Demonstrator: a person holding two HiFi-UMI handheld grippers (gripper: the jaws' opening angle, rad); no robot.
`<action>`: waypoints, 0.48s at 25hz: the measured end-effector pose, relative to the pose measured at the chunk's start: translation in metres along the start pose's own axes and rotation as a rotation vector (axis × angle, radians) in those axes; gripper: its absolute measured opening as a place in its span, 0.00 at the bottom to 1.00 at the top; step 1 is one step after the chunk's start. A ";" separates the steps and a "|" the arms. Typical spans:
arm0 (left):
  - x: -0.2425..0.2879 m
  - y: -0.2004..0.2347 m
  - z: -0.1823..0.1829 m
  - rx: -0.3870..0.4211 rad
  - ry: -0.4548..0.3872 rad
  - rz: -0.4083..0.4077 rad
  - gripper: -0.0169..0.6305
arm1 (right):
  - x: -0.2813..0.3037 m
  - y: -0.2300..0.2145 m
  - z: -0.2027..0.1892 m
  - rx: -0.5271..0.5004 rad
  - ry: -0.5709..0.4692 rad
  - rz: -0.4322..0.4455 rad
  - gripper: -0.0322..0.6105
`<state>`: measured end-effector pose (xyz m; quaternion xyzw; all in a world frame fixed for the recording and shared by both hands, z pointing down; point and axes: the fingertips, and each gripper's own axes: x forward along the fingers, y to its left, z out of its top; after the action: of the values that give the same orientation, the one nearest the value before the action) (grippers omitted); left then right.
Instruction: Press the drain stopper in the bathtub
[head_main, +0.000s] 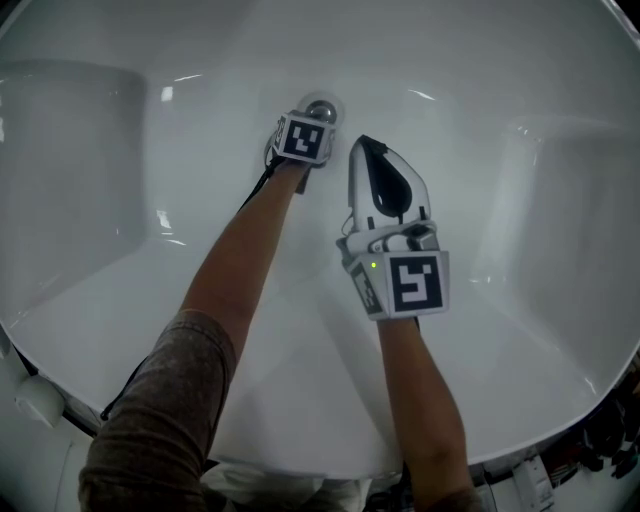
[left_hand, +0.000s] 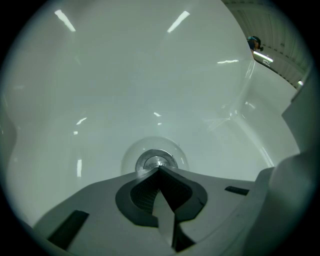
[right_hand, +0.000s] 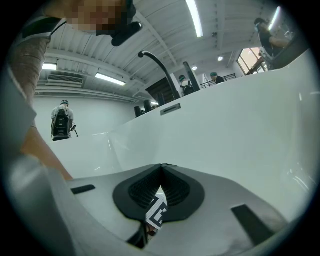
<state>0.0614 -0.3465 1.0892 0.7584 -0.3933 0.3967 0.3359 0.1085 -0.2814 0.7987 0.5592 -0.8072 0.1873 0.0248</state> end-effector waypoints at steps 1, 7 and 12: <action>0.001 0.000 0.000 0.005 0.001 0.006 0.03 | 0.000 -0.001 -0.001 0.001 0.000 -0.005 0.05; 0.005 0.005 -0.001 0.012 0.047 0.024 0.03 | 0.001 -0.002 -0.003 0.001 -0.006 -0.011 0.05; 0.004 0.003 -0.002 0.006 0.047 0.027 0.03 | 0.000 -0.001 -0.008 0.002 0.013 -0.006 0.05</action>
<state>0.0599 -0.3471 1.0941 0.7445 -0.3942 0.4199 0.3375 0.1075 -0.2790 0.8066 0.5603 -0.8052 0.1918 0.0301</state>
